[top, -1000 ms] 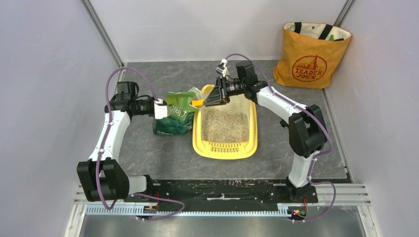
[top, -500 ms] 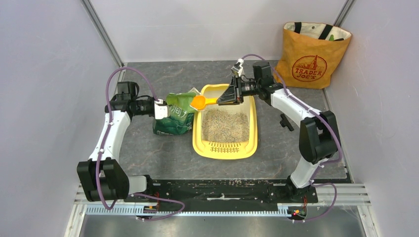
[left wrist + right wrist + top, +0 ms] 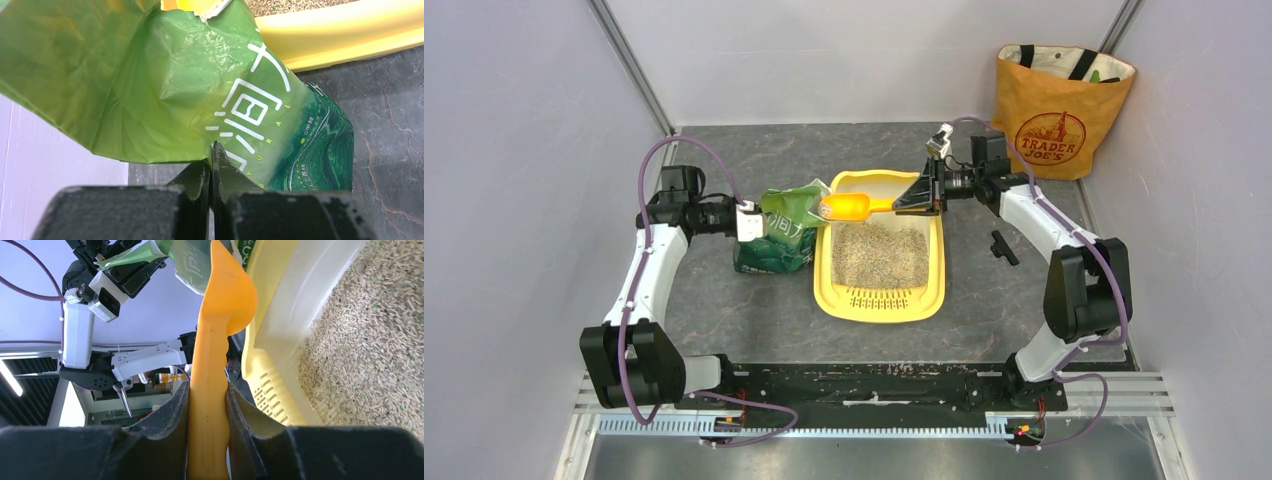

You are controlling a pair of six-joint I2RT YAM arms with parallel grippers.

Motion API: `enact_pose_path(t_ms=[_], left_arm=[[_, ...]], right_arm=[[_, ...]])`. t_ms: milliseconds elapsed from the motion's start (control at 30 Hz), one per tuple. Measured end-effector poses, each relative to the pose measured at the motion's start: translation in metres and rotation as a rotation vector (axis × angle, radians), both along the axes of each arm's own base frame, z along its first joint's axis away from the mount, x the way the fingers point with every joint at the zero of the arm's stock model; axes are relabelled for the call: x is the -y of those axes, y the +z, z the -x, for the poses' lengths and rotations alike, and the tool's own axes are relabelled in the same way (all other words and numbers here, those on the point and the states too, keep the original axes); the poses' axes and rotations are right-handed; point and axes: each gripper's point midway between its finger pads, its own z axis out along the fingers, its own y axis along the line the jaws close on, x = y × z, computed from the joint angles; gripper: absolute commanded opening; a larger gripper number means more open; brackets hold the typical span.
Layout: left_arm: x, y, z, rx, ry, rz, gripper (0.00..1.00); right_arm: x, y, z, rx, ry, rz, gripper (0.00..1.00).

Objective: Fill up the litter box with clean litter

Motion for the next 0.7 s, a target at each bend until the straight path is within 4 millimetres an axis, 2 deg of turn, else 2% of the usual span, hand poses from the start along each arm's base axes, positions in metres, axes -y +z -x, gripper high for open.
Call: enact_pose_path(t_ms=[267, 400, 500, 600, 700], left_arm=[[0.0, 0.0, 0.0, 0.0, 0.0, 0.0, 0.02], [0.0, 0.0, 0.0, 0.0, 0.0, 0.0, 0.02], [0.0, 0.0, 0.0, 0.0, 0.0, 0.0, 0.02], [0.0, 0.0, 0.0, 0.0, 0.0, 0.001, 0.02], [0.0, 0.0, 0.0, 0.0, 0.0, 0.001, 0.02]], right_arm=[[0.035, 0.002, 0.004, 0.001, -0.052, 0.021, 0.0], [0.055, -0.004, 0.009, -0.006, -0.076, 0.057, 0.0], [0.069, -0.015, 0.013, -0.001, -0.092, 0.153, 0.0], [0.077, -0.023, 0.011, 0.066, -0.107, 0.321, 0.0], [0.078, -0.019, 0.009, 0.18, -0.094, 0.501, 0.0]])
